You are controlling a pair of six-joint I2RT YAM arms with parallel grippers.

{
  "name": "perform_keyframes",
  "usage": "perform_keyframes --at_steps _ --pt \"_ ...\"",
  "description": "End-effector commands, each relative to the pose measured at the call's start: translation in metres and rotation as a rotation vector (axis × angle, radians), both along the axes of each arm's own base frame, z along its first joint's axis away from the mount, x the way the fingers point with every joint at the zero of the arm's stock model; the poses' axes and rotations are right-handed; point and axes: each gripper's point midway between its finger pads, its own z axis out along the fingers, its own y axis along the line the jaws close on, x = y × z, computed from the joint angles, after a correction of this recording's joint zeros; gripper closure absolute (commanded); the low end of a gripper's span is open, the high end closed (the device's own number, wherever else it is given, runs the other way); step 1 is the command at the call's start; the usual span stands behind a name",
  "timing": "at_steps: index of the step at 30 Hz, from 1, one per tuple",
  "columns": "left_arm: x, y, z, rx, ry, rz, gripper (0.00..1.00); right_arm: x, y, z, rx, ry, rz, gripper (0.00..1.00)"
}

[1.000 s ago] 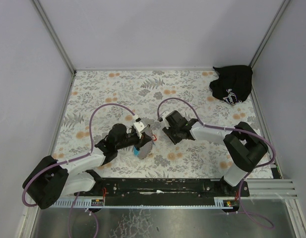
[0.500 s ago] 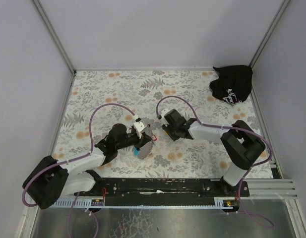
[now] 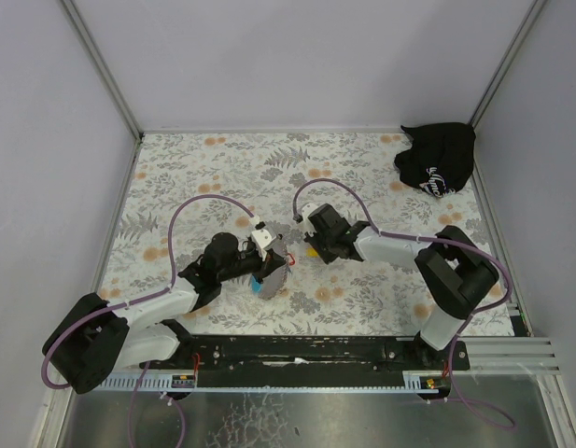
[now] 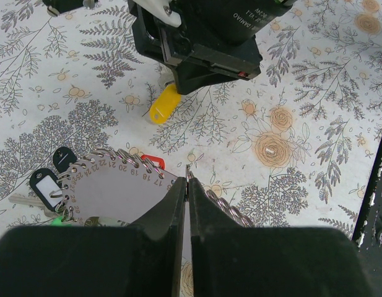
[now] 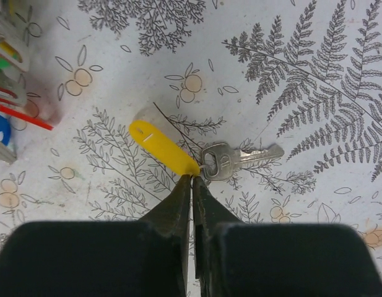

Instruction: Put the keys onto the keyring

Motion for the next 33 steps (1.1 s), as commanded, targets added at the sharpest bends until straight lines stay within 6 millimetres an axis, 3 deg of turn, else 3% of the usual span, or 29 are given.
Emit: perform_keyframes --at_steps 1,3,14,22,27,33 --pt "0.005 -0.004 0.016 -0.029 -0.047 0.002 1.00 0.005 0.014 0.026 0.100 0.007 -0.002 0.96" --pt "0.005 -0.004 0.017 -0.031 -0.050 0.003 1.00 0.006 0.017 0.041 0.145 -0.008 -0.003 0.99" --pt "0.005 -0.003 0.018 -0.034 -0.051 0.003 1.00 0.002 0.014 0.069 0.369 0.088 -0.063 1.00" --pt "0.003 -0.004 0.019 -0.037 -0.047 -0.004 1.00 -0.003 0.008 0.054 0.518 0.230 -0.122 1.00" --pt "0.004 -0.005 0.019 -0.037 -0.043 -0.005 1.00 0.012 -0.024 0.033 0.322 0.183 -0.231 0.99" --pt "0.005 -0.005 0.018 -0.034 -0.041 -0.004 1.00 0.021 -0.025 0.035 0.336 0.135 -0.247 0.86"
